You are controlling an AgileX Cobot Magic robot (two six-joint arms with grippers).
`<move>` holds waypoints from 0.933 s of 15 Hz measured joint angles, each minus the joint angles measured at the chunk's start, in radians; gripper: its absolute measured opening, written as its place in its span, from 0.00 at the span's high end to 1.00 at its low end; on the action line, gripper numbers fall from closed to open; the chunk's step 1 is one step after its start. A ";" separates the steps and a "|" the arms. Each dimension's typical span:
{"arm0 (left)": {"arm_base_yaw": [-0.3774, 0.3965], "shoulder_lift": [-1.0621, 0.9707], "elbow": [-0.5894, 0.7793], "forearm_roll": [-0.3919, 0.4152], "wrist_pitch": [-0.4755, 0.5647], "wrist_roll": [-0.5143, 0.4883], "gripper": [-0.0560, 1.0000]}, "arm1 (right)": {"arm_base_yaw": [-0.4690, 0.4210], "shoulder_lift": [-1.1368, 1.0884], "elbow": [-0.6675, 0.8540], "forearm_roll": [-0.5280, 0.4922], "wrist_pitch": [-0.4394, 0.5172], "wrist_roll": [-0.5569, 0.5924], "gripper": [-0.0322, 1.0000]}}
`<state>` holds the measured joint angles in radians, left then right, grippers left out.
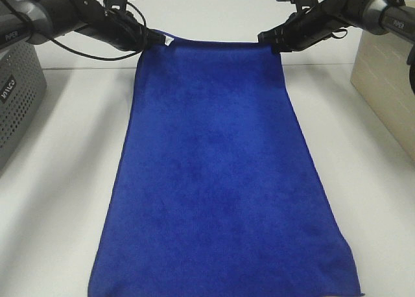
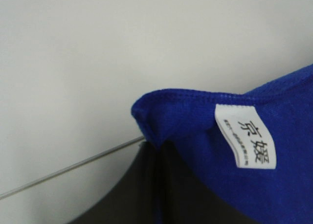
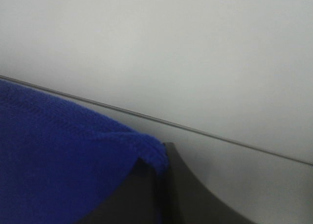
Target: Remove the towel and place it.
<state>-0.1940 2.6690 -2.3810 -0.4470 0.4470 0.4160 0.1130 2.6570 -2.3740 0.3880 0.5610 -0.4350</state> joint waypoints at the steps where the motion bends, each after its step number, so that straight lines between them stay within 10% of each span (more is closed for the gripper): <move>1: -0.001 0.002 0.000 0.003 -0.012 0.000 0.94 | 0.000 0.002 0.000 0.000 -0.007 0.000 0.95; 10: -0.001 0.042 0.000 0.024 -0.036 0.001 0.94 | 0.000 0.027 0.000 0.011 -0.023 -0.001 0.94; 14: -0.001 0.053 0.000 0.025 -0.077 0.001 0.74 | 0.000 0.042 0.000 0.051 -0.029 -0.003 0.73</move>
<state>-0.1950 2.7220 -2.3810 -0.4220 0.3700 0.4170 0.1130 2.6990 -2.3740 0.4390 0.5320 -0.4380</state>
